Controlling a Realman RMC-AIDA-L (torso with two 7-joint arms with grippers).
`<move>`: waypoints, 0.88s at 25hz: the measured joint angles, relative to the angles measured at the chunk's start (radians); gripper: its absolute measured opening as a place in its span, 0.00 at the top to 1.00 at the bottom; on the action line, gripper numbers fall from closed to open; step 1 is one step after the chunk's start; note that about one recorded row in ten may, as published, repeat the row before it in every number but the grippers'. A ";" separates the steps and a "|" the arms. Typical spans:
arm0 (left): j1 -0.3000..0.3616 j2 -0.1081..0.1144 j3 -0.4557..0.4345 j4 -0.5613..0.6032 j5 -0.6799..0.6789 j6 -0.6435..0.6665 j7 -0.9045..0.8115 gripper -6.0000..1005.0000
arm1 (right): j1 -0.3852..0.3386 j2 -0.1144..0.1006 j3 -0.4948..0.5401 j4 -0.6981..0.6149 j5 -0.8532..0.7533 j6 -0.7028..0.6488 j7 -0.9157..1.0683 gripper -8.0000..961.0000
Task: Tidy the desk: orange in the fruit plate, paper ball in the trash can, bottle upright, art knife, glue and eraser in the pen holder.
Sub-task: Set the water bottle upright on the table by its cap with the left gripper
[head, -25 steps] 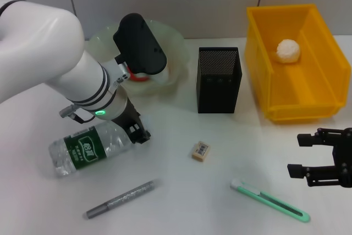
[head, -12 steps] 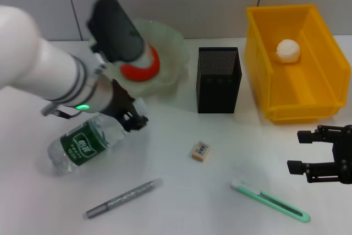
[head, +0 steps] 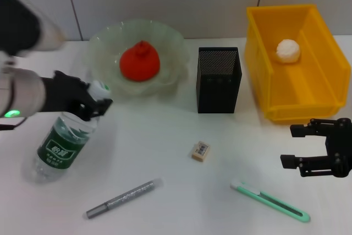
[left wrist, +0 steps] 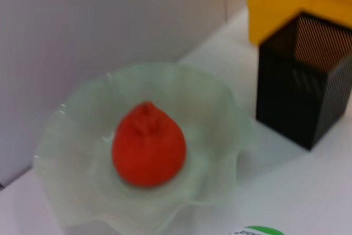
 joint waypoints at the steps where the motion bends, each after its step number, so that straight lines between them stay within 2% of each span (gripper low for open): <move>1: 0.097 0.003 -0.086 0.085 -0.106 -0.001 0.038 0.55 | 0.003 0.000 -0.001 0.003 -0.001 0.000 0.000 0.21; 2: 0.097 0.003 -0.086 0.085 -0.106 -0.001 0.038 0.55 | 0.006 0.000 -0.001 0.005 -0.001 0.000 0.000 0.21; 3: 0.135 0.003 -0.139 0.108 -0.186 -0.001 0.068 0.55 | 0.007 0.000 -0.002 0.007 -0.001 0.000 0.000 0.21; 6: 0.135 0.003 -0.139 0.108 -0.186 -0.001 0.068 0.55 | 0.012 0.000 -0.005 0.013 -0.002 0.000 0.000 0.22; 7: 0.162 0.003 -0.205 0.115 -0.289 -0.002 0.113 0.55 | 0.012 0.000 -0.005 0.014 -0.002 0.000 0.000 0.22; 8: 0.162 0.003 -0.205 0.115 -0.289 -0.002 0.113 0.55 | 0.013 0.000 -0.005 0.015 -0.002 0.000 0.001 0.22; 9: 0.173 0.003 -0.234 0.109 -0.345 -0.003 0.141 0.55 | 0.013 0.001 -0.005 0.015 -0.003 0.000 0.002 0.22; 11: 0.173 0.003 -0.234 0.109 -0.345 -0.003 0.141 0.55 | 0.014 0.001 -0.005 0.017 -0.003 0.000 0.003 0.22; 13: 0.199 0.002 -0.275 0.058 -0.515 -0.014 0.238 0.55 | 0.015 0.001 -0.005 0.017 -0.003 0.000 0.006 0.22; 17: 0.205 -0.002 -0.265 -0.025 -0.631 -0.041 0.319 0.55 | 0.021 0.001 -0.008 0.019 -0.002 0.000 0.008 0.22; 22: 0.202 -0.002 -0.265 -0.060 -0.677 -0.050 0.352 0.55 | 0.028 0.002 -0.010 0.021 0.000 0.000 0.010 0.23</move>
